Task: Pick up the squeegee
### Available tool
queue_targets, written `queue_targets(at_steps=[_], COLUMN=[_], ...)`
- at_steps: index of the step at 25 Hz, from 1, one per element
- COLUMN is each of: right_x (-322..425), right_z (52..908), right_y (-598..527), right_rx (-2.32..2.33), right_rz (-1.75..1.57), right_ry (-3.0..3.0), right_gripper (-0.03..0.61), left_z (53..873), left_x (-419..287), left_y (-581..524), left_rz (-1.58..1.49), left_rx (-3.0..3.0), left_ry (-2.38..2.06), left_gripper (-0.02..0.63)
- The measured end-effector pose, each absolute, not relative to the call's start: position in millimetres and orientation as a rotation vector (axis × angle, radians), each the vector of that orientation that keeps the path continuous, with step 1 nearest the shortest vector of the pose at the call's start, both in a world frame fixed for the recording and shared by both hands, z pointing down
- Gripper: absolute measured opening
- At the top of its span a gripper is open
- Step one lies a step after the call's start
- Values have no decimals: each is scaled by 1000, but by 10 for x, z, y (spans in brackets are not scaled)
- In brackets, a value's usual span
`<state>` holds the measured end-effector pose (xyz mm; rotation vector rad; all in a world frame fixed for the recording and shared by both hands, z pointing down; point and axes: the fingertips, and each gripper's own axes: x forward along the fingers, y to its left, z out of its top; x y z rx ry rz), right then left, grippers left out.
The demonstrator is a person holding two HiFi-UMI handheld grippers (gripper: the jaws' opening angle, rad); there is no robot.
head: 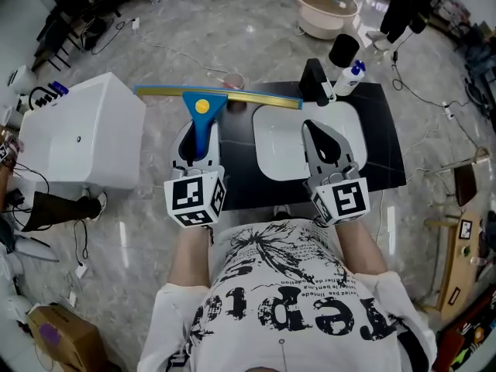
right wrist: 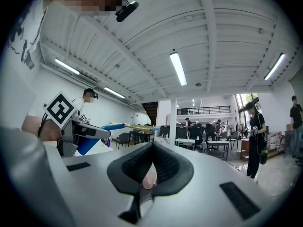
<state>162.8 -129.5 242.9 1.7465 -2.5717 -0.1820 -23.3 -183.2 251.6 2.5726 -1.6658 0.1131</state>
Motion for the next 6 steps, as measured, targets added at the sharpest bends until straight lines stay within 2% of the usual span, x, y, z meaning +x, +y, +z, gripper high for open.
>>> queue_targets(at_steps=[6], right_x=[1686], right_z=[2480], right_y=[-1331], right_rx=[1754], right_rz=[-176], right_ry=[-2563], right_gripper=[12], left_z=[2580], left_x=[-192], left_y=[-1860], left_rz=[106], left_rx=[2563], left_ry=[-1666], left_gripper=[137])
